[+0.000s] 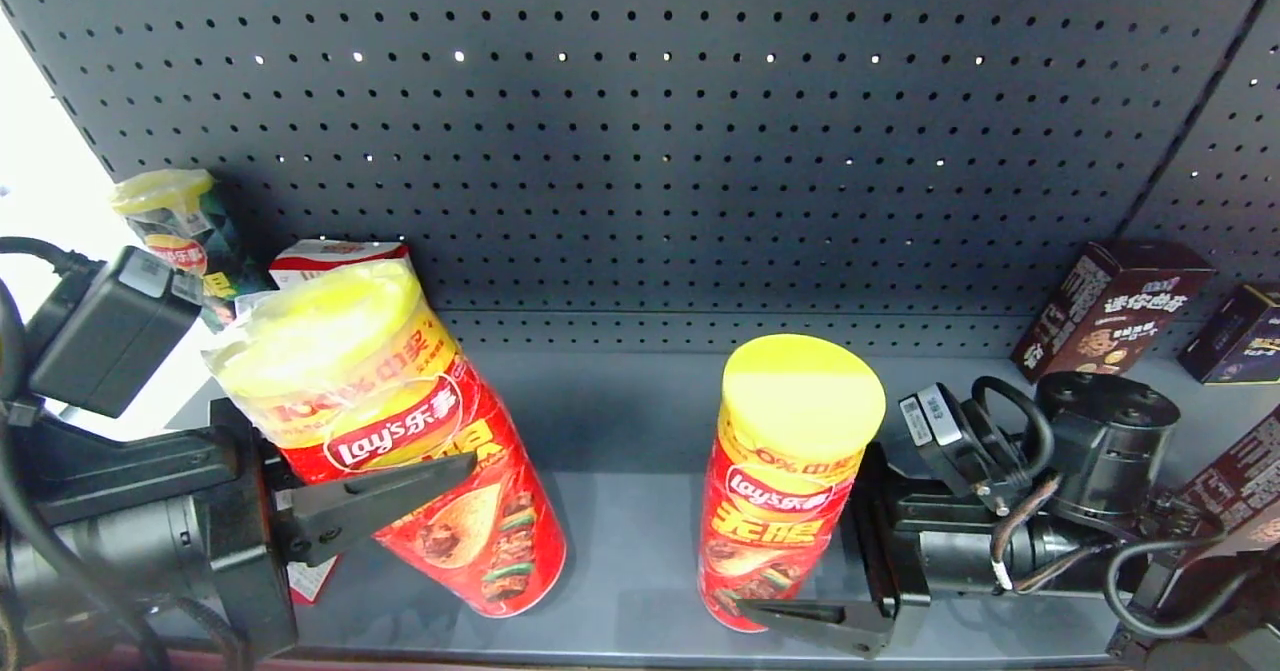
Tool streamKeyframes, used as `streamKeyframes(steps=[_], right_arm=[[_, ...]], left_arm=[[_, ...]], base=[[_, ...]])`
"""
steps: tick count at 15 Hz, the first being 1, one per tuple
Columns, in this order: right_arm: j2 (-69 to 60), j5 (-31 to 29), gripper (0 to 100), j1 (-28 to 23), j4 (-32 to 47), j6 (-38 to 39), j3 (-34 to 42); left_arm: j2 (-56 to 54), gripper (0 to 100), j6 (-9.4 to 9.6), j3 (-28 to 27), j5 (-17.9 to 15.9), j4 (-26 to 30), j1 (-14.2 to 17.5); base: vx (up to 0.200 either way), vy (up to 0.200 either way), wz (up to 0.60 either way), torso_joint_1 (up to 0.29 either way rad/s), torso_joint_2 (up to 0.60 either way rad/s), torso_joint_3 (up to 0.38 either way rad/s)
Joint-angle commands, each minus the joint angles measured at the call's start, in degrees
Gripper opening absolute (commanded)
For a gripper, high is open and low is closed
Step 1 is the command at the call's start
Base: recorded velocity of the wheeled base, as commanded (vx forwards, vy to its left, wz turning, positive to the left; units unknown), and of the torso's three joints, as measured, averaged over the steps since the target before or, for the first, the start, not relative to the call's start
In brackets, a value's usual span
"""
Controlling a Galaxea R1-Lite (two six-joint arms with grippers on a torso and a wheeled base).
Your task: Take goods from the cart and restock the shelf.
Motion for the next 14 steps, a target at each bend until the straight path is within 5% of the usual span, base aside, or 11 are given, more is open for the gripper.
streamKeyframes(steps=[1, 10, 12, 14], right_arm=[[-3.5, 0.0, 100, -0.3, 0.1, 0.1, 1.0], [-27.0, -3.8, 100, -4.9, 4.0, 1.2, 7.4], [-38.9, -6.1, 100, -13.1, 12.5, 3.1, 7.0], [-53.7, -17.9, 100, -20.6, 24.9, 6.4, 7.9]], left_arm=[[-0.1, 0, 0.02, -0.2, 0.0, 0.0, 0.0], [-0.3, 0, 0.02, -0.1, 0.0, 0.0, 0.0], [-0.3, 0, -0.07, -0.5, 0.0, 0.0, 0.0], [-0.3, 0, -0.07, -0.5, 0.0, -0.1, -0.1]], base=[[0.000, 0.000, 0.00, 0.000, 0.00, 0.000], [0.000, 0.000, 0.00, 0.000, 0.00, 0.000], [0.000, 0.000, 0.00, 0.000, 0.00, 0.000], [0.000, 0.000, 0.00, 0.000, 0.00, 0.000]])
